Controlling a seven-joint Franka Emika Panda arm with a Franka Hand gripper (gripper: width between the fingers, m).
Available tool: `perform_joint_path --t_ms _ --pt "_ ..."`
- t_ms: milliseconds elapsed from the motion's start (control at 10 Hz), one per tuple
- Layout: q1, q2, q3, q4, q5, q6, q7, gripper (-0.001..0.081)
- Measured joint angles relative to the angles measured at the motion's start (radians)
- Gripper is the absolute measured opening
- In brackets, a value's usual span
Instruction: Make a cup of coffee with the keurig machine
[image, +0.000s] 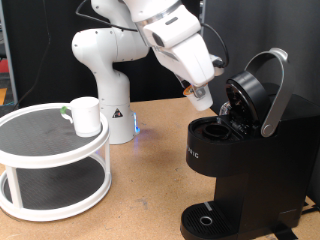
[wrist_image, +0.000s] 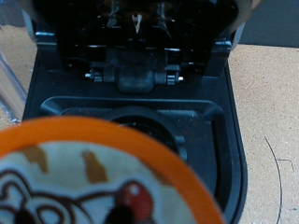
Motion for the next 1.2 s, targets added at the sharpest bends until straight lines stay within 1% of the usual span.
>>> perform_joint_path --t_ms 400,700,1200 --pt "0.003 0.001 0.049 -0.028 0.0 0.063 0.035 0.0434" --pt "0.004 0.019 0.075 -0.032 -0.009 0.076 0.071 0.0434" --pt "0.003 0.044 0.09 -0.032 -0.029 0.087 0.084 0.0434"
